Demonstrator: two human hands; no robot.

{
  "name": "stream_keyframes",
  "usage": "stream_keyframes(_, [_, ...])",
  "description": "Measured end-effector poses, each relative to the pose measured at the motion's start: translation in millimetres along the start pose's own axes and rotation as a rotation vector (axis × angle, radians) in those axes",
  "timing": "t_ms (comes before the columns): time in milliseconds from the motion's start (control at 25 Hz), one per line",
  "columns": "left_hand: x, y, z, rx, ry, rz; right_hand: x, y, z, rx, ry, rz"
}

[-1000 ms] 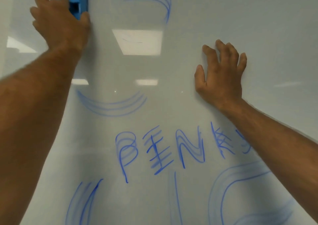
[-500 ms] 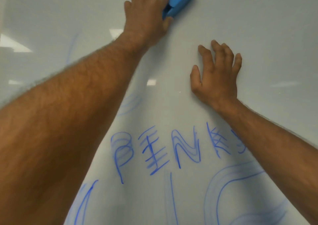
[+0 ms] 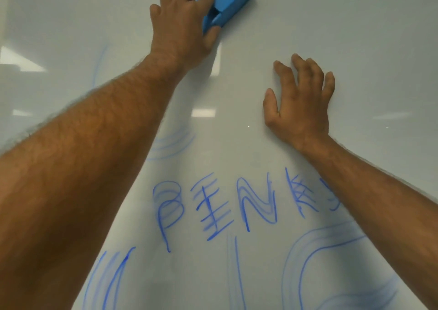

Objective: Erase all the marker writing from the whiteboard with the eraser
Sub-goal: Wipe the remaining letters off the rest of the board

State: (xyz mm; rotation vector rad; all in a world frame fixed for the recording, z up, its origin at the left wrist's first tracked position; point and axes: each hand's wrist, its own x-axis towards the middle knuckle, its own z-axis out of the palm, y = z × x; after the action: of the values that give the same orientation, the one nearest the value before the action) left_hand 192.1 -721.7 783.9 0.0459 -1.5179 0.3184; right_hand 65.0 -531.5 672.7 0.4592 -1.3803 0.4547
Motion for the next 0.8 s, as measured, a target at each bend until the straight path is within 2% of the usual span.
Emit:
stream_keyframes(200, [-1.6,-36.2,-10.1,0.061,0.089,-0.372,-0.2,0.9,-0.5,0.015,0.002,0.0])
stream_keyframes(280, [-5.5,-42.0,-8.9,0.061,0.082,-0.394,-0.2,0.7,-1.2,0.014,-0.001,0.002])
stream_keyframes(360, [-10.1,-38.8,-9.8,0.038,0.083,-0.324,-0.2,-0.3,-0.2,0.008,0.002,-0.002])
stream_keyframes(440, [-20.9,-28.7,-8.4,-0.013,0.058,-0.174,-0.5,-1.0,0.5,0.007,0.004,-0.004])
stream_keyframes(600, [-57.2,-5.0,4.0,-0.064,0.05,0.342,-1.3,0.0,-0.9,0.008,0.009,-0.009])
stream_keyframes(680, [-60.0,-12.5,3.7,-0.042,0.068,0.358,-1.0,0.3,-1.0,0.014,0.009,-0.013])
stream_keyframes(800, [-54.7,-40.5,-7.8,-0.036,0.058,0.094,-1.1,0.9,-0.7,0.017,0.015,-0.006])
